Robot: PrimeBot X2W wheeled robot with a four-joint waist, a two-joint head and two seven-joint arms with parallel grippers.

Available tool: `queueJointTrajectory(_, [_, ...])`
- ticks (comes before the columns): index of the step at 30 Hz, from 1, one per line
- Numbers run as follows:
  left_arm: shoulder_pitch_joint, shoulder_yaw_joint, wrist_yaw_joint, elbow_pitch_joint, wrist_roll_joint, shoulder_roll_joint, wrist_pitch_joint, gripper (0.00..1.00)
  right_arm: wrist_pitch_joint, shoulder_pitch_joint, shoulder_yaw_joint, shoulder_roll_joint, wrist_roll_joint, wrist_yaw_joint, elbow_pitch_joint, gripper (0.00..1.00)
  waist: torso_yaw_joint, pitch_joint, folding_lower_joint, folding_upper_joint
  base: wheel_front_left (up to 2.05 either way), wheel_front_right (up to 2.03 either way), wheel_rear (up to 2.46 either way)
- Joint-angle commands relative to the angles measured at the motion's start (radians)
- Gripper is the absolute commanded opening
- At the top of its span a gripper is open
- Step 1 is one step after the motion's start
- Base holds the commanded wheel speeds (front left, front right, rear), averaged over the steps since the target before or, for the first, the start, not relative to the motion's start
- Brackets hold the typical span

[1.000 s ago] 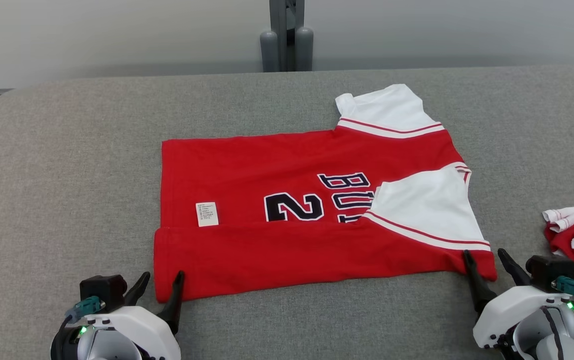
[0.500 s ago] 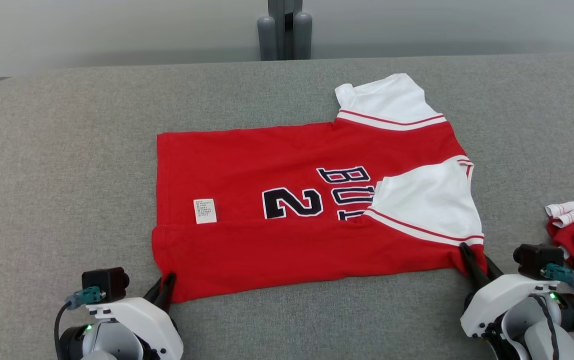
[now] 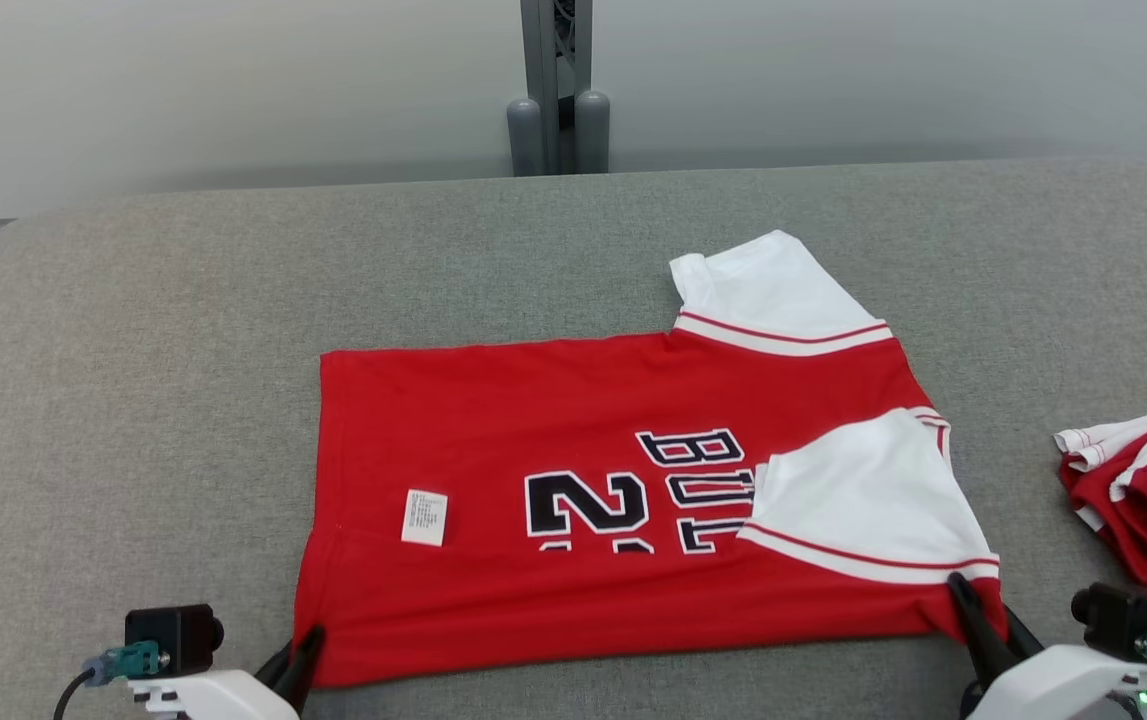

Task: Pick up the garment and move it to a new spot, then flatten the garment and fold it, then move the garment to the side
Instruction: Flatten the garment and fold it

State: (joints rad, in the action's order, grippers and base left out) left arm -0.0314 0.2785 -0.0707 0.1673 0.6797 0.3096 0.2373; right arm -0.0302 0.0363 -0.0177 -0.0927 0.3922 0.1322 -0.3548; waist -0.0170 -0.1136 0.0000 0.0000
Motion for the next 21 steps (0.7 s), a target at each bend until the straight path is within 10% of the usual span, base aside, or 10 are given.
queueJointTrajectory(1, [-0.027,-0.010,-0.016,-0.020,0.007,0.019,0.012,0.00,-0.016,-0.038,0.024,0.000,-0.007,-0.003,0.034,0.00,0.004,0.003,0.0000,0.0000,0.00,0.00,0.00])
queueJointTrajectory(7, [-0.091,-0.018,-0.047,-0.079,0.029,0.026,0.048,0.00,-0.077,-0.131,0.051,0.029,-0.004,-0.003,0.132,0.00,0.010,-0.002,0.0000,0.0000,0.00,0.00,0.00])
queueJointTrajectory(10, [-0.095,-0.003,-0.046,-0.081,0.025,0.025,0.063,0.09,-0.092,-0.145,0.047,0.035,-0.002,-0.003,0.146,1.00,0.011,-0.003,0.0000,0.0000,0.00,0.00,0.00])
queueJointTrajectory(12, [-0.092,-0.003,-0.047,-0.080,0.021,0.025,0.056,0.48,-0.083,-0.146,0.056,0.037,0.000,-0.002,0.155,1.00,0.011,-0.002,0.0000,0.0000,0.00,0.00,0.00])
queueJointTrajectory(13, [-0.092,-0.003,-0.051,-0.077,0.020,0.023,0.056,1.00,-0.077,-0.145,0.060,0.038,-0.001,-0.002,0.161,1.00,0.012,-0.001,0.0000,0.0000,0.00,0.00,0.00])
queueJointTrajectory(21, [-0.068,-0.045,-0.093,-0.093,-0.006,0.015,-0.029,1.00,-0.006,-0.120,0.114,0.039,-0.015,-0.002,0.220,1.00,0.014,0.017,0.0000,0.0000,0.00,0.00,0.00])
